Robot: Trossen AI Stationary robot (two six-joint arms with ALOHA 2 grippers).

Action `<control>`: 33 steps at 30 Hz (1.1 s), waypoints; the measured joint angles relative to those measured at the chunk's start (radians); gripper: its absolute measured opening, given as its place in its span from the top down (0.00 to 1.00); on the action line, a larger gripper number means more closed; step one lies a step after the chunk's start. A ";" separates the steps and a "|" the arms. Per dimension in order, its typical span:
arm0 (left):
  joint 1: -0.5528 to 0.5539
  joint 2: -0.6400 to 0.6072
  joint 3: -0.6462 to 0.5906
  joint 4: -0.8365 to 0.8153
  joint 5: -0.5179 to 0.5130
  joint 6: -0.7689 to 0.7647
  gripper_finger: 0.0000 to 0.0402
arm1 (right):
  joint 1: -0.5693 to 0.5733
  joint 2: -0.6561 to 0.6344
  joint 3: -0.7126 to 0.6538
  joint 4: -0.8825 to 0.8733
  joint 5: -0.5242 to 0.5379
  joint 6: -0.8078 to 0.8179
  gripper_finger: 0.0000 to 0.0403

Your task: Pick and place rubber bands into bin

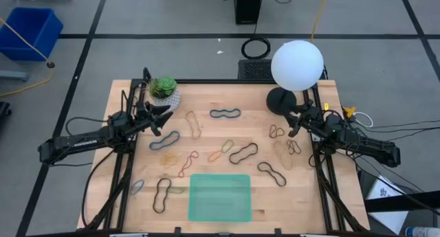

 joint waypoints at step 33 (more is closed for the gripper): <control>-0.001 0.000 0.000 -0.103 0.132 -0.014 0.44 | 0.001 0.054 0.000 -0.014 -0.106 -0.033 0.58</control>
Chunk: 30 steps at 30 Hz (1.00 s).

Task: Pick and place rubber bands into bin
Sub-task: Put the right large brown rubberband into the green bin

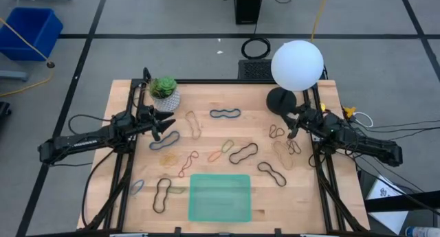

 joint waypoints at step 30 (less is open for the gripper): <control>0.000 0.000 0.000 0.089 -0.079 0.327 0.44 | 0.293 0.845 0.531 -0.629 -0.049 -0.425 0.58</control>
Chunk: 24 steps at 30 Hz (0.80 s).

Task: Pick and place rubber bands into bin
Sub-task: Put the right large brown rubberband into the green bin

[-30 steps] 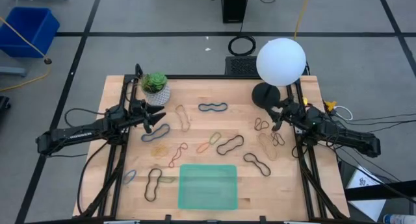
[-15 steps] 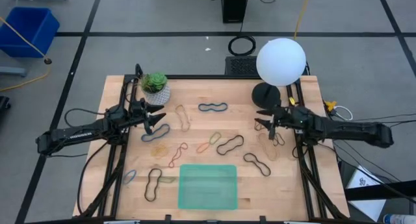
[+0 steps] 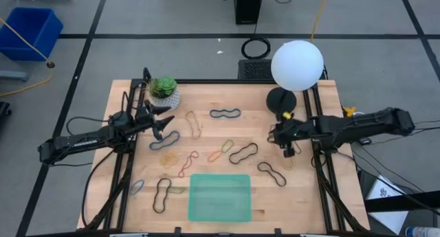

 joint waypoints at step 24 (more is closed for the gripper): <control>0.000 0.000 0.000 0.013 0.001 -0.020 0.44 | 0.083 0.106 0.000 -0.076 0.222 0.089 0.58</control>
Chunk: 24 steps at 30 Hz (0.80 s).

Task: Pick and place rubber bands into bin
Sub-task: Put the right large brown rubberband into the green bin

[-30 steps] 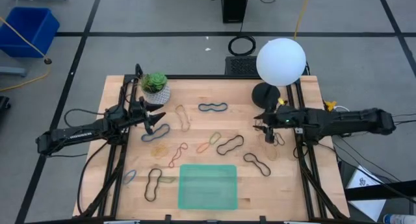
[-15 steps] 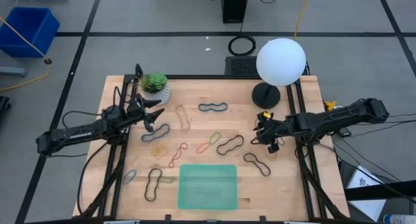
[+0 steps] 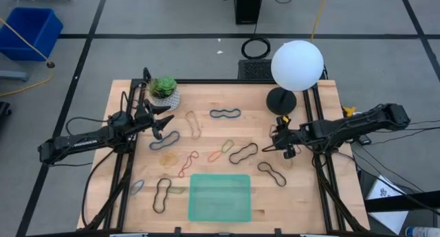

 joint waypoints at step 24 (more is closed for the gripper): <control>0.000 0.000 0.000 -0.017 0.001 0.005 0.44 | -0.090 0.077 -0.076 0.031 -0.200 -0.062 0.58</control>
